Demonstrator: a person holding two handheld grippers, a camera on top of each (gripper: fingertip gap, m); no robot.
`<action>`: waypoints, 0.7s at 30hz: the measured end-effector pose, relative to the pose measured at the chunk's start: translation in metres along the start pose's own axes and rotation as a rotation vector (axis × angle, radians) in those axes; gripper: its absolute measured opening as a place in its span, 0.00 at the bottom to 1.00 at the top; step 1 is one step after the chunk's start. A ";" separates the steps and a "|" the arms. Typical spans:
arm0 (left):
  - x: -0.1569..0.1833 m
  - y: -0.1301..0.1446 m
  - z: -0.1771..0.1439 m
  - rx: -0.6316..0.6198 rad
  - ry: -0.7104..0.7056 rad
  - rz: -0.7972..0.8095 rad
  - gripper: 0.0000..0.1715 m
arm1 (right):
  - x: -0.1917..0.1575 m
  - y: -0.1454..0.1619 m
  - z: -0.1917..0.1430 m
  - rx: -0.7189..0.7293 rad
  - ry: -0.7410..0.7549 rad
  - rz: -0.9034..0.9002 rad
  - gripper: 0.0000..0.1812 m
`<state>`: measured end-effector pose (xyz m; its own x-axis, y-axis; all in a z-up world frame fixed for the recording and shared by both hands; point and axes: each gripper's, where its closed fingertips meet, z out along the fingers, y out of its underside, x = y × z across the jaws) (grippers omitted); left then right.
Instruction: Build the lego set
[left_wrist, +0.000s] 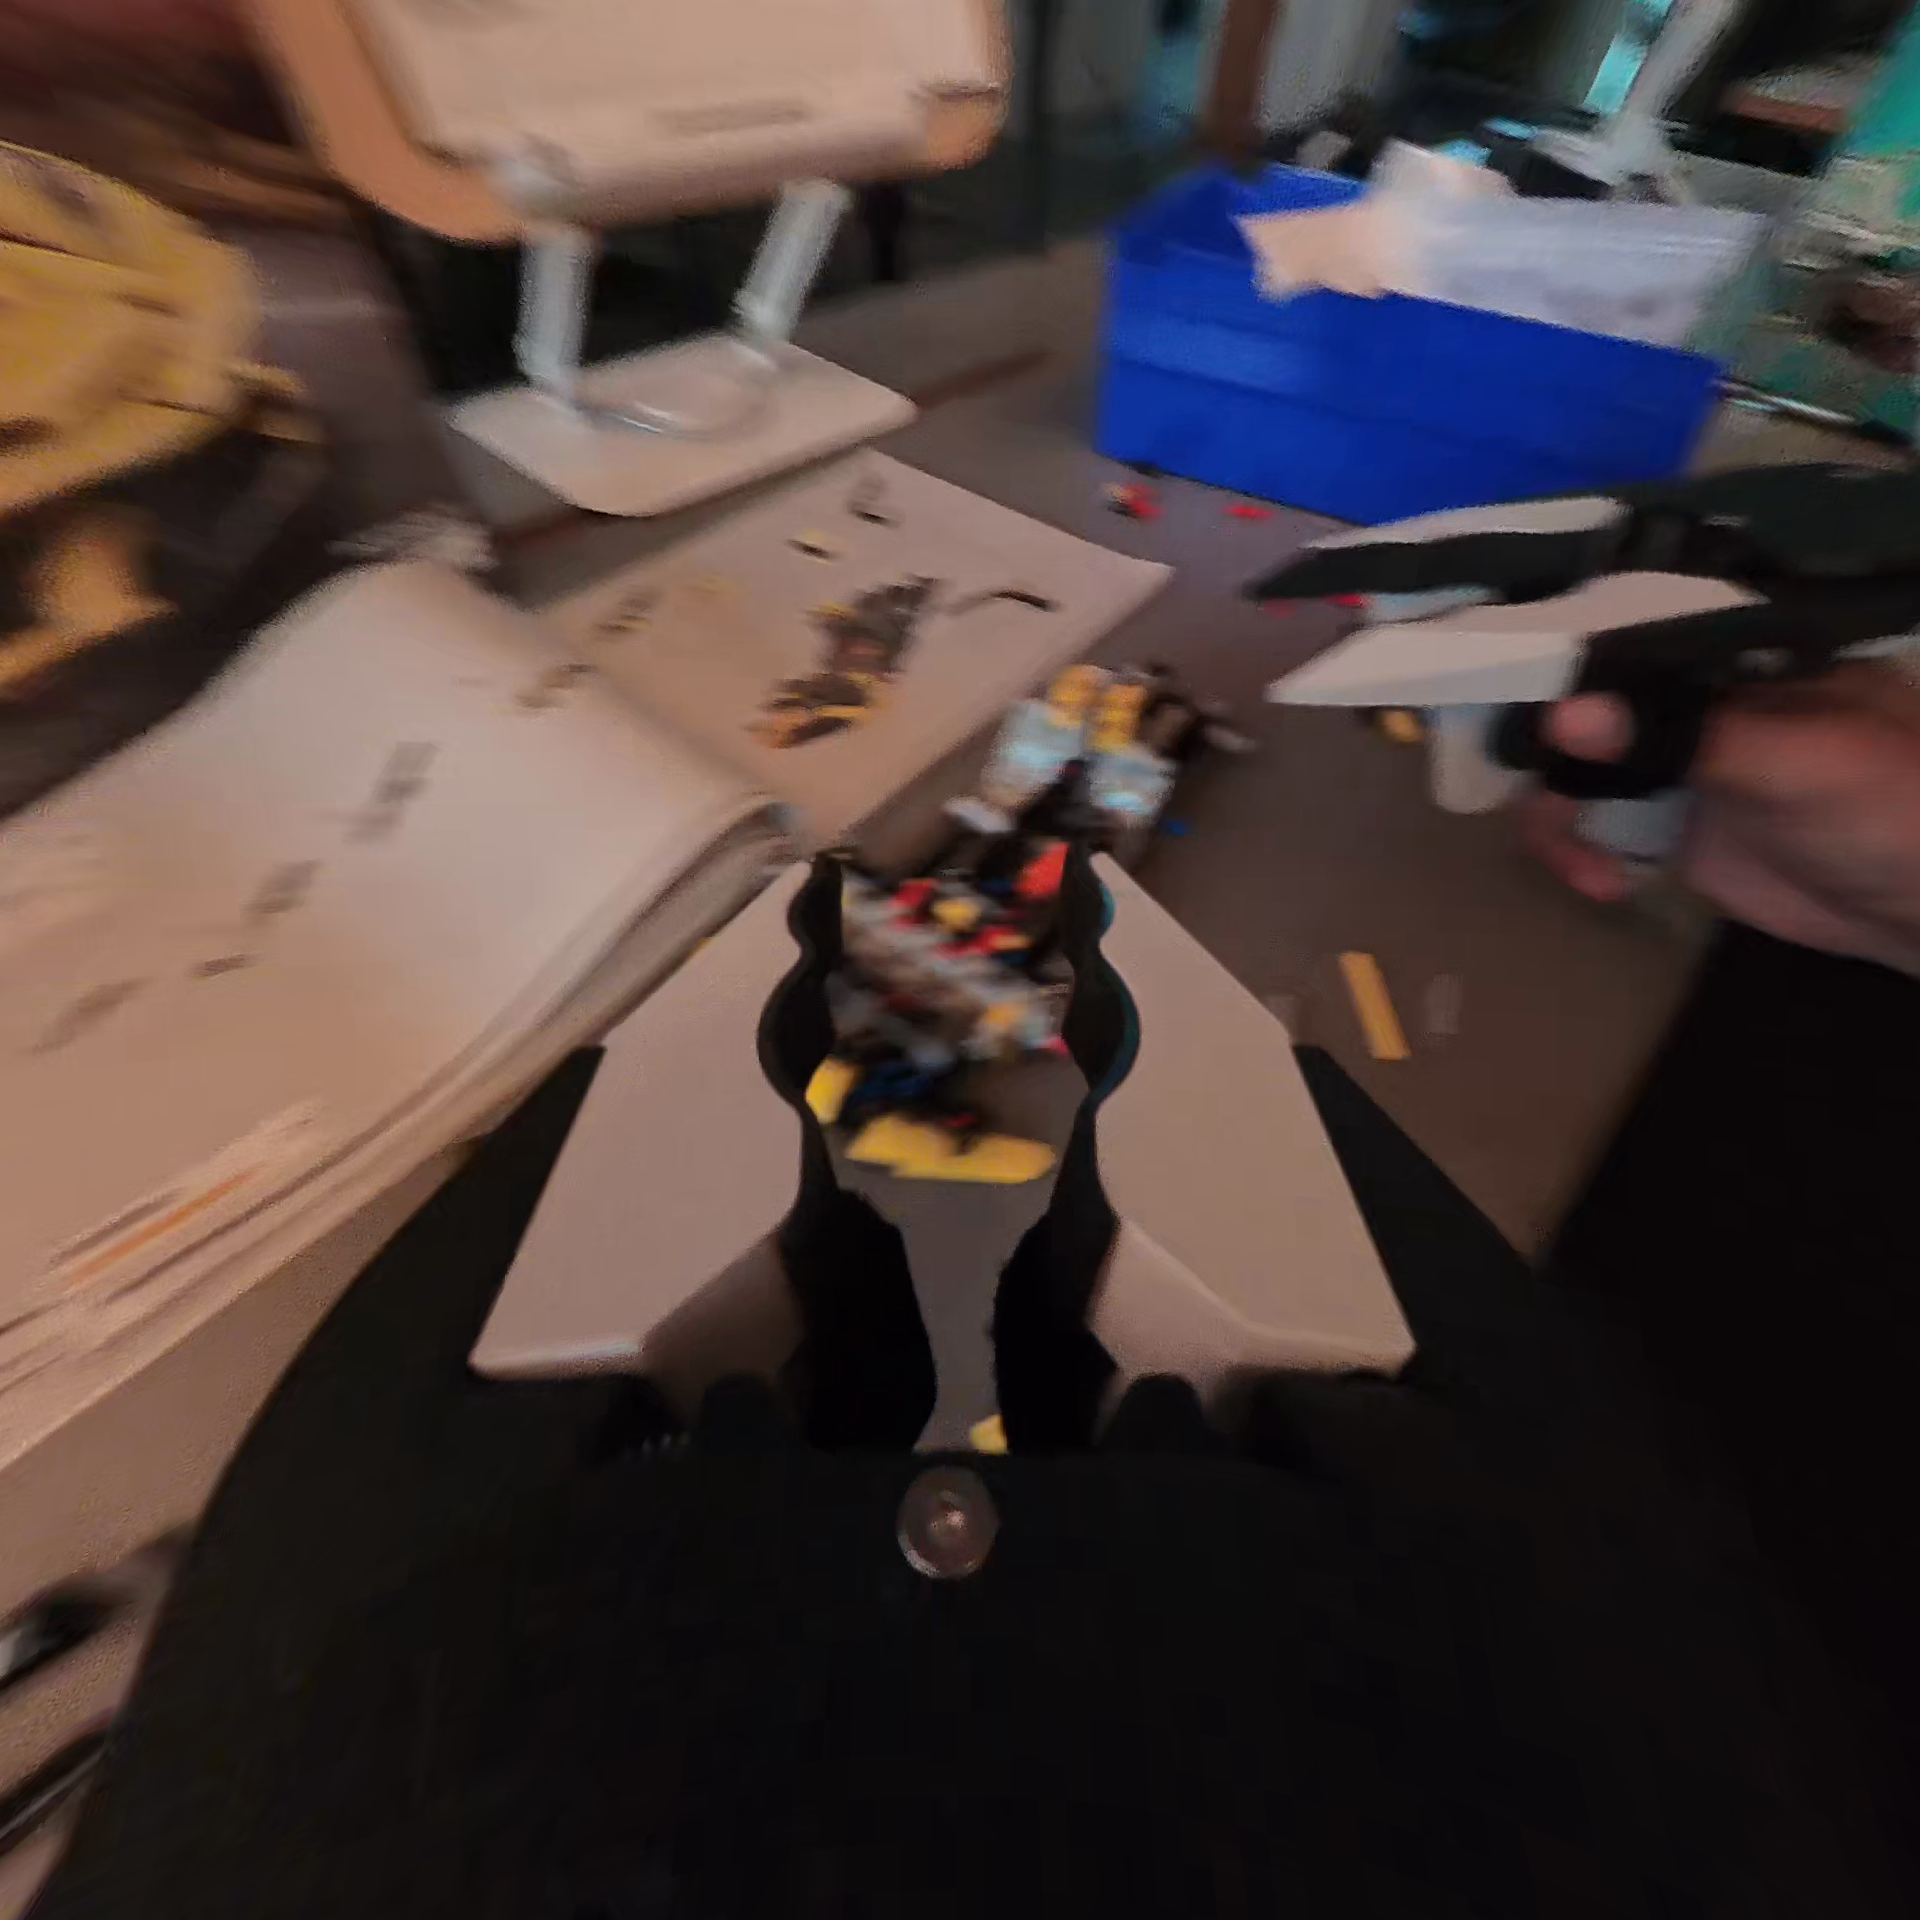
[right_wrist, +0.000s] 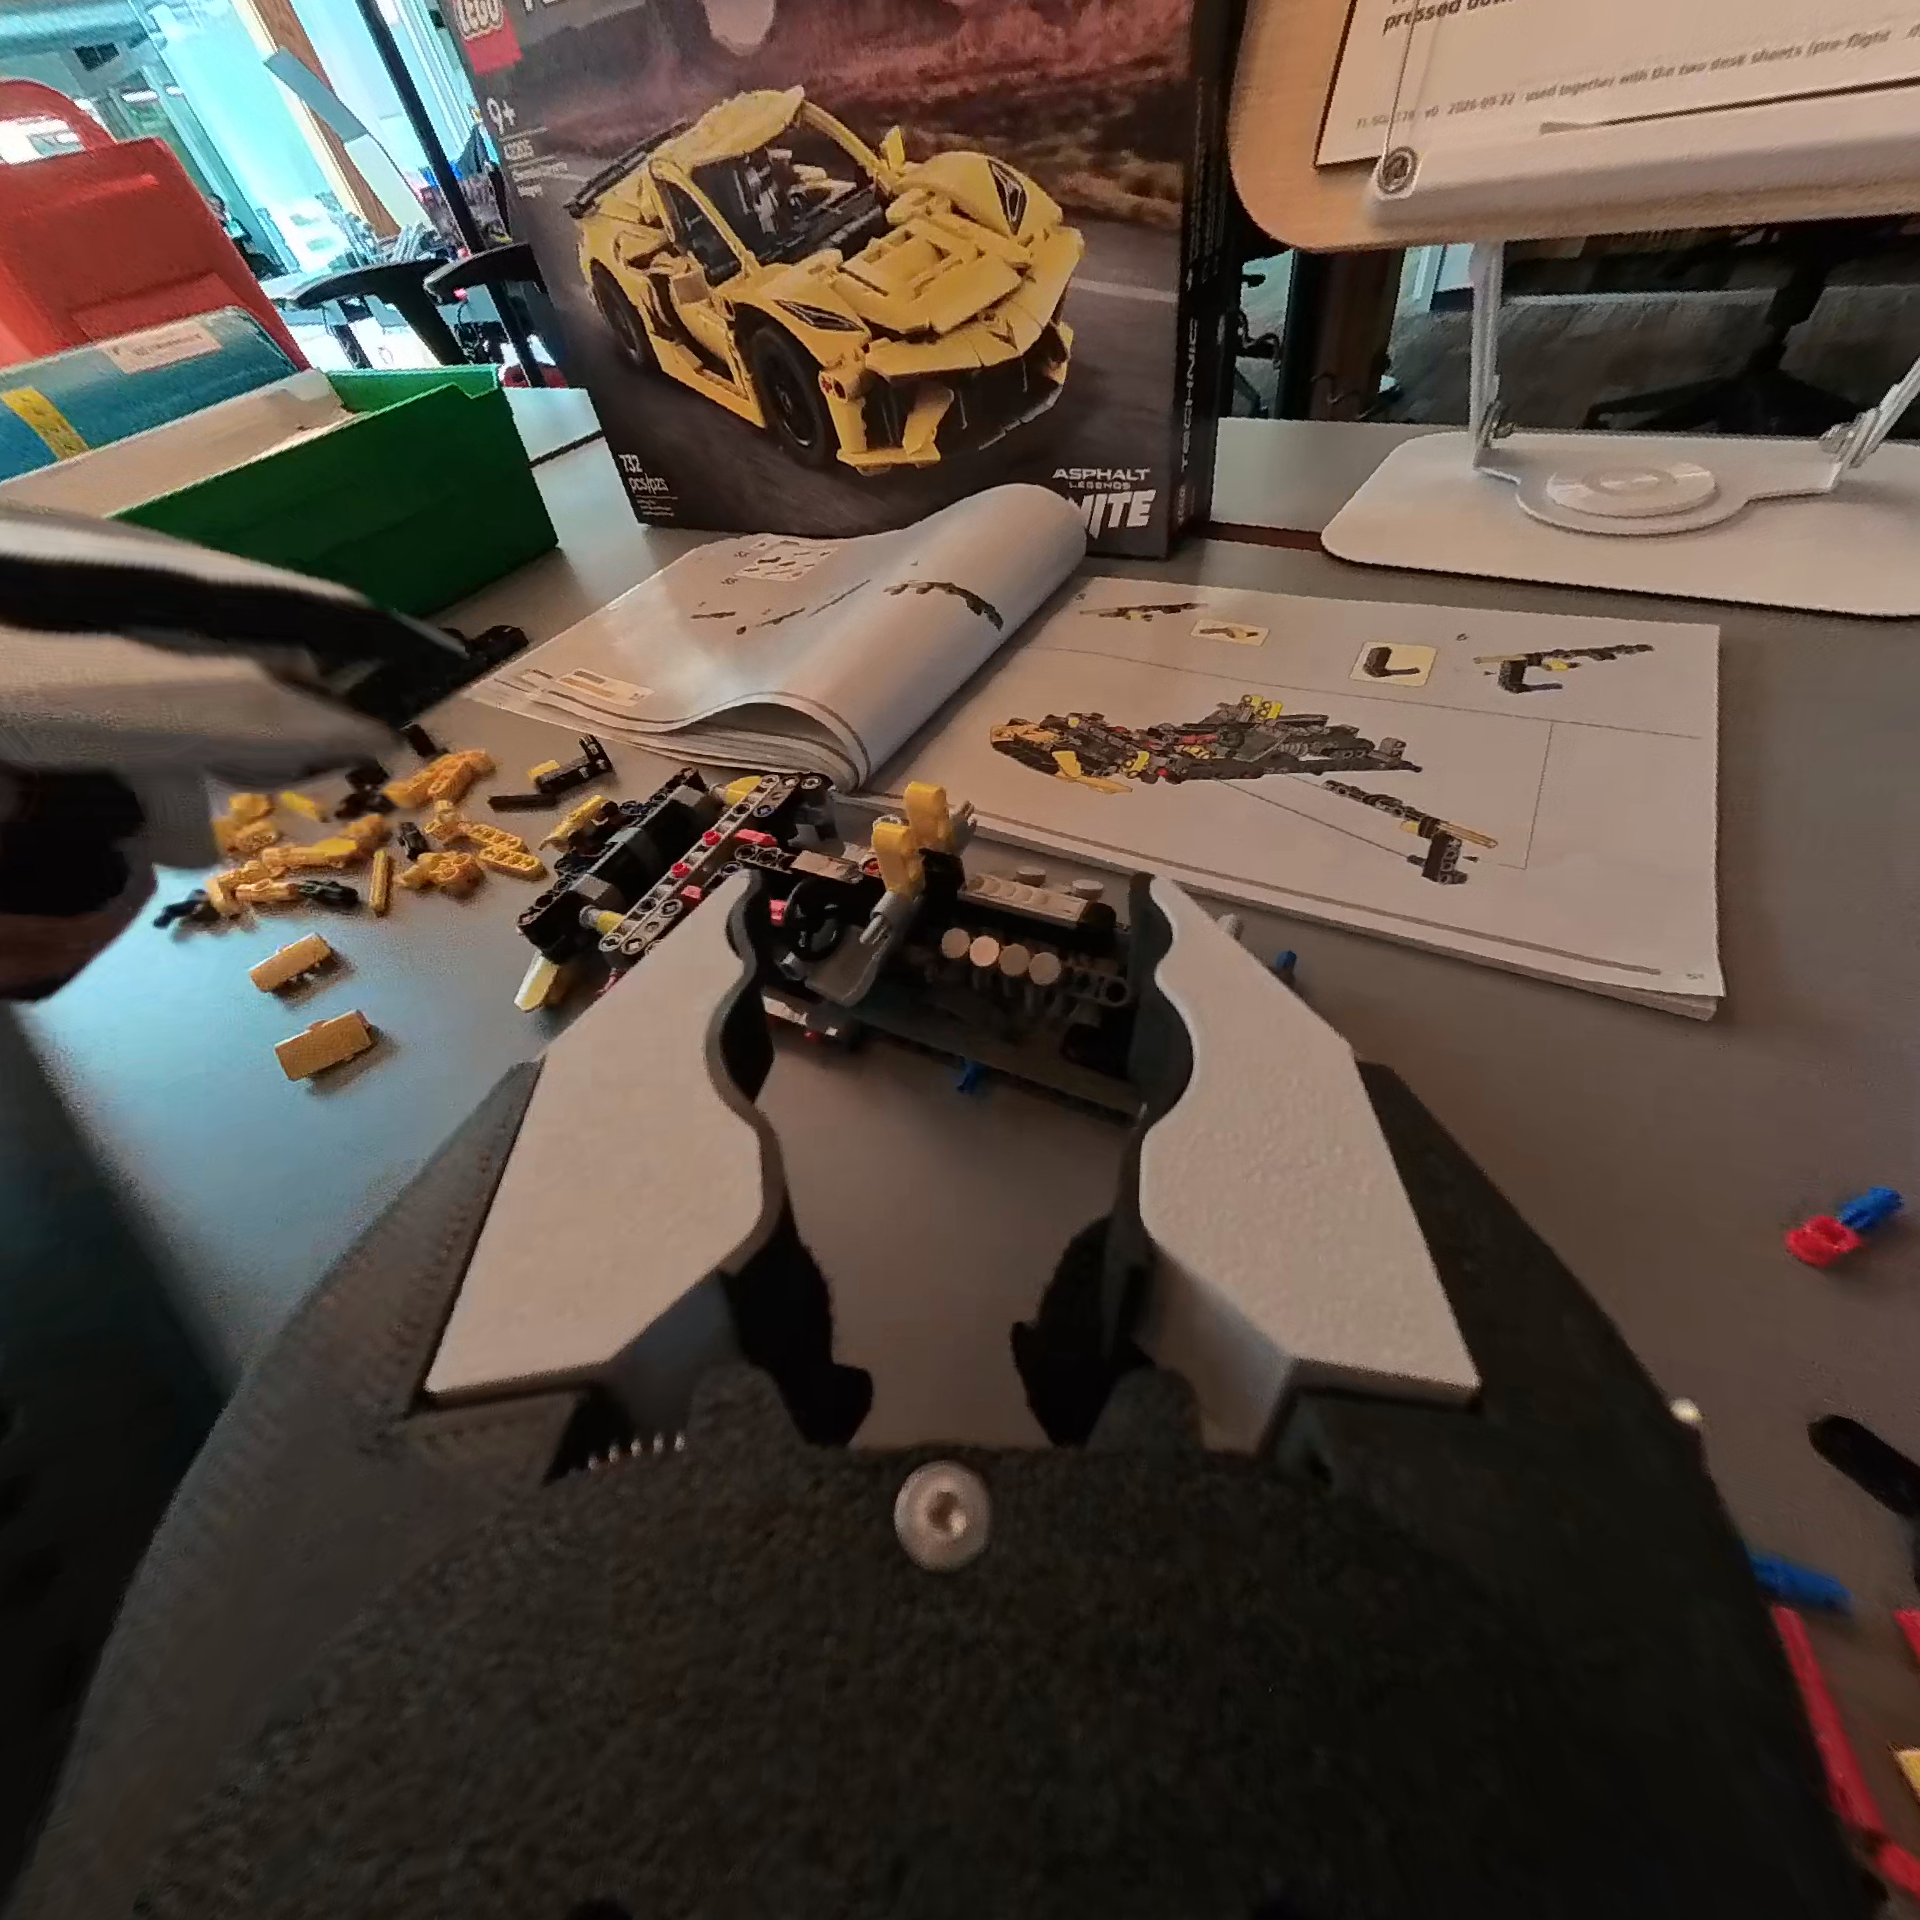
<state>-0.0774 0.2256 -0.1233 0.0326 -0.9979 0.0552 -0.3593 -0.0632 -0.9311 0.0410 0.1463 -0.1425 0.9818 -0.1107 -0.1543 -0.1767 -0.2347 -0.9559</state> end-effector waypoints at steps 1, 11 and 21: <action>-0.025 0.002 -0.012 0.030 -0.086 0.011 0.24 | -0.001 0.000 0.001 -0.002 -0.003 -0.004 0.37; -0.137 0.042 -0.065 0.105 -0.340 -0.328 0.26 | 0.004 -0.006 0.000 0.047 0.066 -0.119 0.32; -0.153 0.051 -0.070 0.043 -0.459 -0.276 0.18 | 0.010 -0.017 0.012 0.081 0.166 -0.304 0.36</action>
<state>-0.1661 0.3748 -0.1535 0.5282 -0.8366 0.1454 -0.2413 -0.3121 -0.9189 0.0544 0.1610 -0.1306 0.9629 -0.2042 0.1762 0.1341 -0.2044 -0.9697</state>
